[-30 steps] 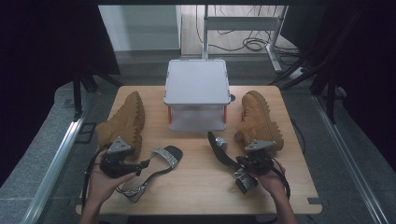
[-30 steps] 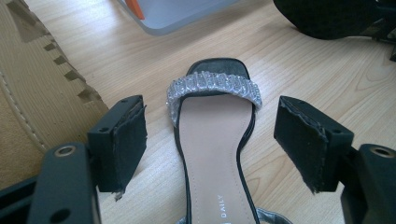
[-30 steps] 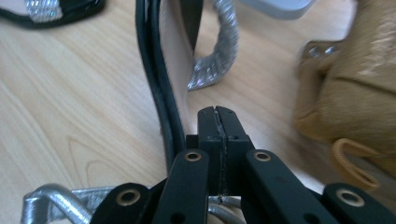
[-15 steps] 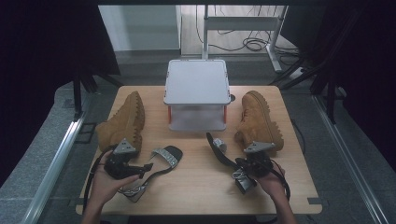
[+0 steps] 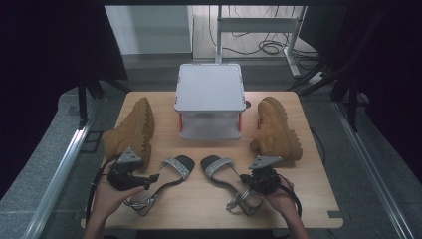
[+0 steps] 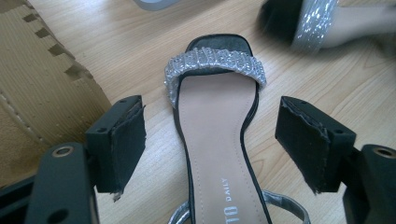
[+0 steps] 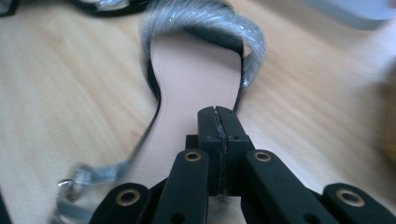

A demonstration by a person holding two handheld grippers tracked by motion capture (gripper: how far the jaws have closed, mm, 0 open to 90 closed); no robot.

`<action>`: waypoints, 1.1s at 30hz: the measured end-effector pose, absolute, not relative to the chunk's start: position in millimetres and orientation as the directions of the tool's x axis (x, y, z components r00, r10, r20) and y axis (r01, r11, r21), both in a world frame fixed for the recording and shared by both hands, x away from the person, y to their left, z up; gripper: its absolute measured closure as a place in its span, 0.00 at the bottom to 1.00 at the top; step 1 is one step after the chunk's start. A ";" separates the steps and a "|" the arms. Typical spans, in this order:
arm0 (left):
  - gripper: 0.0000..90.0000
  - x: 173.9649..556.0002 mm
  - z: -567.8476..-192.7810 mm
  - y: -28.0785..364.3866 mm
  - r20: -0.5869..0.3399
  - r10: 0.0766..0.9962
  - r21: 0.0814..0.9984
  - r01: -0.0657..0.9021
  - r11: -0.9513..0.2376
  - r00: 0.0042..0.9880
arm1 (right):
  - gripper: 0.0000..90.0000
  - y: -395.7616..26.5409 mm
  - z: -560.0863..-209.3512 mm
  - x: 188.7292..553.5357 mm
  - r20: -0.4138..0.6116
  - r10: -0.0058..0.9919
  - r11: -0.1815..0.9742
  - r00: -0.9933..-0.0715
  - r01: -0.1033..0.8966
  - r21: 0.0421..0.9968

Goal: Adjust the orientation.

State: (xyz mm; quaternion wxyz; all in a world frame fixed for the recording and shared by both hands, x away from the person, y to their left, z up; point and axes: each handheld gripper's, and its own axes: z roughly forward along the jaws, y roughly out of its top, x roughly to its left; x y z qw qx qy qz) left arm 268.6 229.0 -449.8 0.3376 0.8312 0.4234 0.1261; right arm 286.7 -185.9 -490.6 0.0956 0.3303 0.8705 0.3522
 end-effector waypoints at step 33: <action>0.27 270.0 -455.6 230.3 -0.076 0.797 0.661 0.629 -0.410 0.600 | 1.00 -144.2 -487.6 244.8 -0.005 0.520 0.676 -0.854 0.408 0.614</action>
